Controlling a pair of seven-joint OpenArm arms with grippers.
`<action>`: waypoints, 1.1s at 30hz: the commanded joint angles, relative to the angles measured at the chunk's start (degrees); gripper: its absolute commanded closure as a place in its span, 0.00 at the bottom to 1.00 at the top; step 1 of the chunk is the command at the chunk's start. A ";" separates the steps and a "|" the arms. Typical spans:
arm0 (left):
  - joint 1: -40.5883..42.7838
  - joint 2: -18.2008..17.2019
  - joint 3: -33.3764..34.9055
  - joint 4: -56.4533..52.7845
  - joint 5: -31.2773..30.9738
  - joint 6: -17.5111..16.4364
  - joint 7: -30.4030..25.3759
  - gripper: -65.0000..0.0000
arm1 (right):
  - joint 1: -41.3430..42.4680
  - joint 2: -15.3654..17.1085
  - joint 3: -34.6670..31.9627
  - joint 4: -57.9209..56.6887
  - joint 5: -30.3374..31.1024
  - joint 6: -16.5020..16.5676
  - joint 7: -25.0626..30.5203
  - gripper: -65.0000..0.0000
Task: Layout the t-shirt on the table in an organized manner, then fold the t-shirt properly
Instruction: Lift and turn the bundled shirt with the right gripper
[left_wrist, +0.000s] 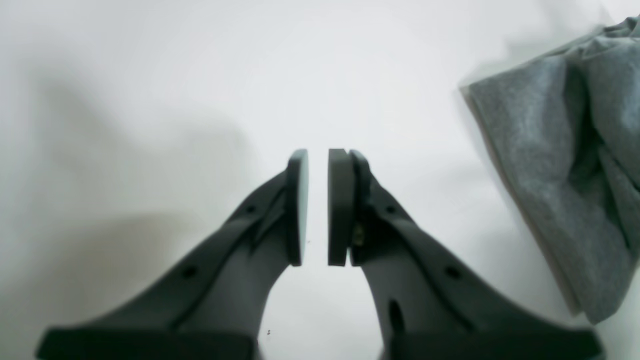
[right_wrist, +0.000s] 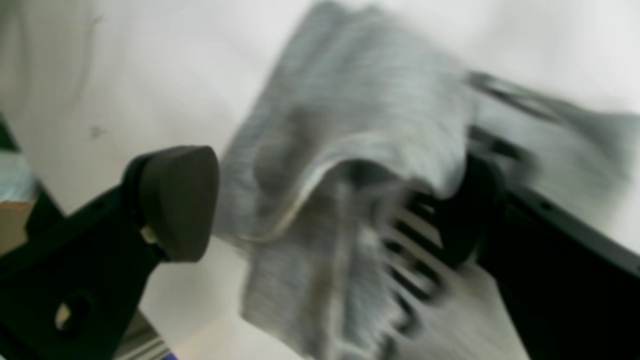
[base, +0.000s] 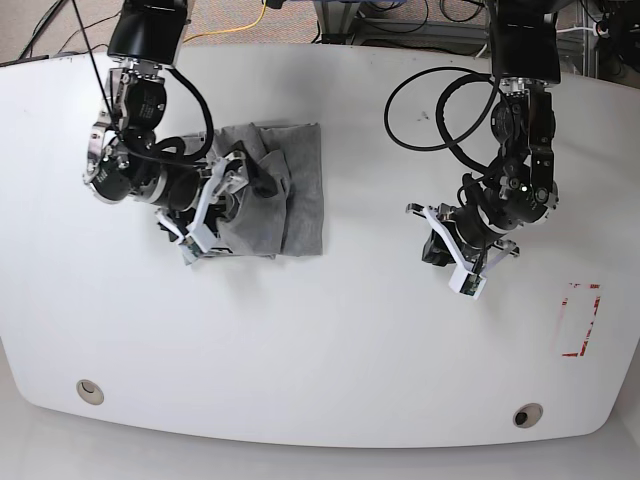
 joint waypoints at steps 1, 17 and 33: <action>-1.27 -0.41 -0.27 1.33 -0.72 0.06 -1.24 0.91 | 1.89 -2.18 -3.01 0.97 1.24 0.10 1.30 0.00; -0.48 -2.52 -0.36 5.03 -0.45 0.06 -1.07 0.91 | 5.06 -9.83 -10.57 0.53 0.98 0.10 1.12 0.00; -0.39 -2.52 -0.36 4.76 -0.45 0.06 -1.07 0.91 | 0.31 -0.25 -5.38 5.28 1.33 0.10 0.07 0.00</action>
